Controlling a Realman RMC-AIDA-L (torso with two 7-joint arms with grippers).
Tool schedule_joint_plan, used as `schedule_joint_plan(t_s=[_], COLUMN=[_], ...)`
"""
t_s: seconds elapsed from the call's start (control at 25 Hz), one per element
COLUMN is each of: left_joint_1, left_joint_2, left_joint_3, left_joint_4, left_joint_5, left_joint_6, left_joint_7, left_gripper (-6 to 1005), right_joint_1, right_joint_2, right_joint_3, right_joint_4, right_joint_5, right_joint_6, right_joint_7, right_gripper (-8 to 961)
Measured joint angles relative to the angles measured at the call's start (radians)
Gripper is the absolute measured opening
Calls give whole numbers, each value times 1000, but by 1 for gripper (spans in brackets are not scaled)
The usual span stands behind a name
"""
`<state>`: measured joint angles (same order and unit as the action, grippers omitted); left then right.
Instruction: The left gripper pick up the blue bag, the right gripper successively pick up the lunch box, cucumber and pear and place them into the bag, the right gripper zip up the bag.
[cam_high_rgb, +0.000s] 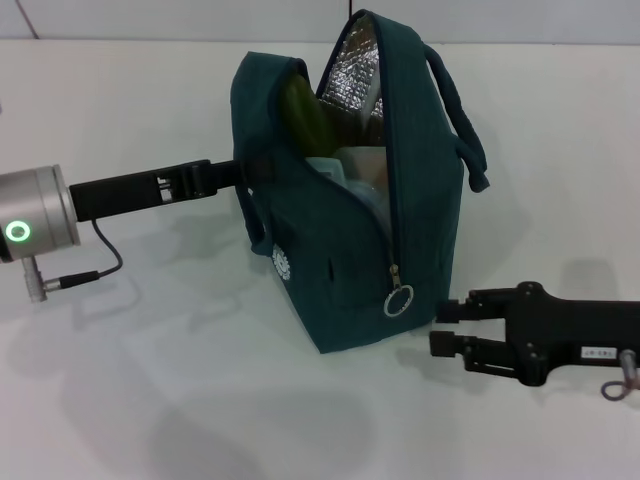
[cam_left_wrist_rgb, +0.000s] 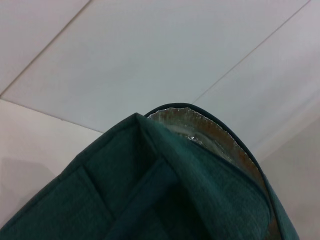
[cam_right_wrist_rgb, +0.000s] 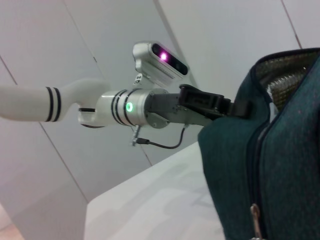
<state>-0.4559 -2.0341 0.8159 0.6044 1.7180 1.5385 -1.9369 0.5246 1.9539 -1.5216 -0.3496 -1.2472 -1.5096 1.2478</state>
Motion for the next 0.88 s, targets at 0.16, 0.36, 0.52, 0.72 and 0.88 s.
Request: schedule_joint_plan(t_s=[0.16,0.36,0.52,0.72,0.88], left_joint_1=[-1,-1,-1,-1,-4], left_joint_2=[0,1,1,2,2], left_joint_3=[0,0,0,0,0], left_joint_4=[0,0,0,0,0], left_joint_5=[0,0,0,0,0], left_joint_6=[0,0,0,0,0], left_joint_7=[-1,-1,-1,-1,0], left_gripper=[73,73,73,73,73], right_joint_1=[13,39,52,75,87], right_joint_2=[14,25,39,59,67], right_joint_3=[0,0,0,-9,-13], right_joint_4=[-7,-10,-15,-21,-21], right_joint_5=[-3,-4,-4,-3,-3], right_joint_6=[51,75,122,194,204], right_joint_7=[0,1,1,1,0], right_gripper=[374,555,619,629,626])
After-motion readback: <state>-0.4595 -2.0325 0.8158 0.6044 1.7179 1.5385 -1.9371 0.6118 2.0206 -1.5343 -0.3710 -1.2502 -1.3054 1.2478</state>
